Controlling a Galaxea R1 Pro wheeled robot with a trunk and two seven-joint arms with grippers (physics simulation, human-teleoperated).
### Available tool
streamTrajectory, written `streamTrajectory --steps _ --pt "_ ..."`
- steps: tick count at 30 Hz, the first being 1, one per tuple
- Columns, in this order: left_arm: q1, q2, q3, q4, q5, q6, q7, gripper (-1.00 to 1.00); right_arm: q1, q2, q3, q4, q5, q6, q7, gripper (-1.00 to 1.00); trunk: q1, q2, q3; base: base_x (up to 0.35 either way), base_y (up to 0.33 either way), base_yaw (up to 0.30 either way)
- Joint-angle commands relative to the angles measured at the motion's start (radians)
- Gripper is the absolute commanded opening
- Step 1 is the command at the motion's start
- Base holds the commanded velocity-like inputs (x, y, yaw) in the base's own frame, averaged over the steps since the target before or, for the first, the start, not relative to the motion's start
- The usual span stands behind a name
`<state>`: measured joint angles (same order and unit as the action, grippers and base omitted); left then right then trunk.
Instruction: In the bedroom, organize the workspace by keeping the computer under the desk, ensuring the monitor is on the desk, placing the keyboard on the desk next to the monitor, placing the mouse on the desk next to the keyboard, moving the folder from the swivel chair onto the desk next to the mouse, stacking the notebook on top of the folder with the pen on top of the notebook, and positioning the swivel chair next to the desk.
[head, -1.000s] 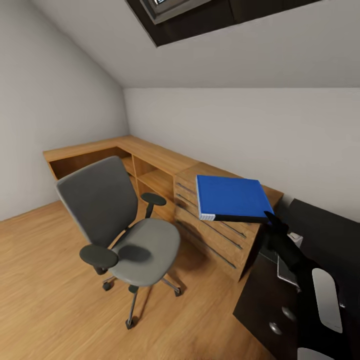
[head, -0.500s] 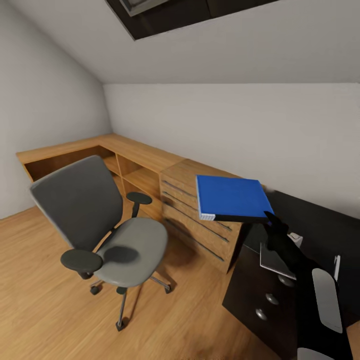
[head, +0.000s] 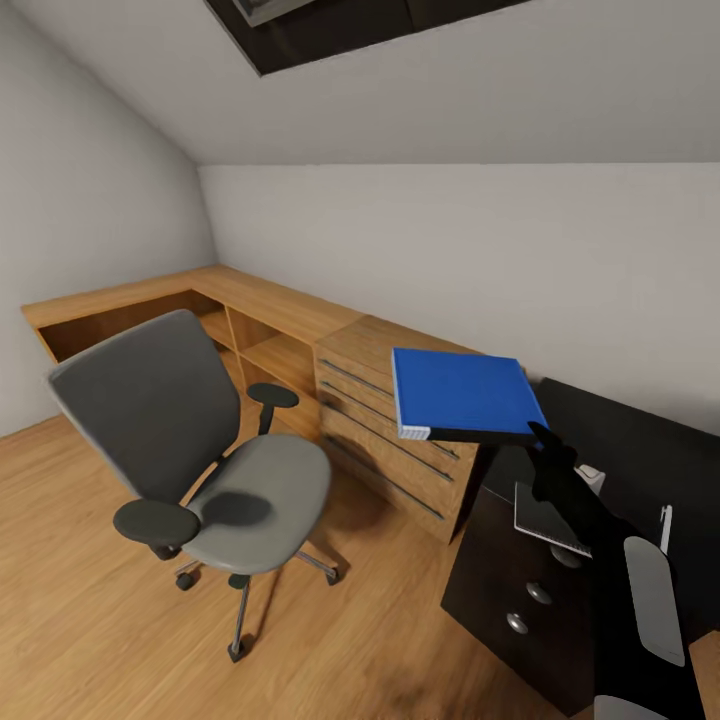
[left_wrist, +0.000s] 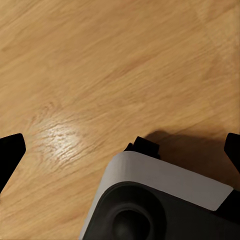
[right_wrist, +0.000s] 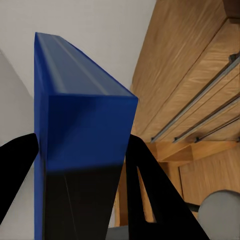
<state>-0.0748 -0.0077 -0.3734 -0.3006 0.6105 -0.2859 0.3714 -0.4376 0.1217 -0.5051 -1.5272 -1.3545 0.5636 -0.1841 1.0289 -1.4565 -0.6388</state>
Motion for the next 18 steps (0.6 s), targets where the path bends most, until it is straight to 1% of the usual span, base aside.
streamTrajectory --steps 1,3,4,7,12,18 --pt "-0.001 0.000 -0.009 0.000 0.008 -0.004 0.006 1.00 -0.001 0.001 -0.003 -0.001 -0.012 0.005 -0.012 -1.00 0.000 -0.001 -0.001 0.000 0.000 0.000" --pt "0.000 0.000 -0.009 0.000 0.008 -0.004 0.006 1.00 -0.001 0.002 -0.003 0.002 -0.010 0.007 -0.014 -1.00 0.000 -0.001 -0.001 0.000 0.000 0.000" --pt "-0.001 0.000 -0.009 0.000 0.008 -0.004 0.006 1.00 0.000 0.001 -0.004 0.030 -0.009 0.004 -0.016 -1.00 0.000 -0.001 -0.001 -0.051 0.065 0.000" --pt "-0.001 0.000 -0.009 0.000 0.008 -0.004 0.006 1.00 -0.001 0.000 -0.004 0.033 -0.007 0.004 -0.018 -1.00 0.000 -0.001 -0.001 -0.181 0.187 -0.066" --pt "0.000 0.000 -0.009 0.000 0.008 -0.005 0.006 1.00 -0.001 0.000 -0.004 0.035 -0.006 0.001 -0.018 -1.00 0.000 -0.001 -0.001 -0.207 0.233 -0.221" --pt "0.000 0.000 -0.008 0.000 0.008 -0.006 0.006 1.00 0.000 -0.001 -0.019 0.049 -0.005 -0.020 -0.018 -1.00 0.000 -0.001 -0.001 -0.019 0.028 -0.263"
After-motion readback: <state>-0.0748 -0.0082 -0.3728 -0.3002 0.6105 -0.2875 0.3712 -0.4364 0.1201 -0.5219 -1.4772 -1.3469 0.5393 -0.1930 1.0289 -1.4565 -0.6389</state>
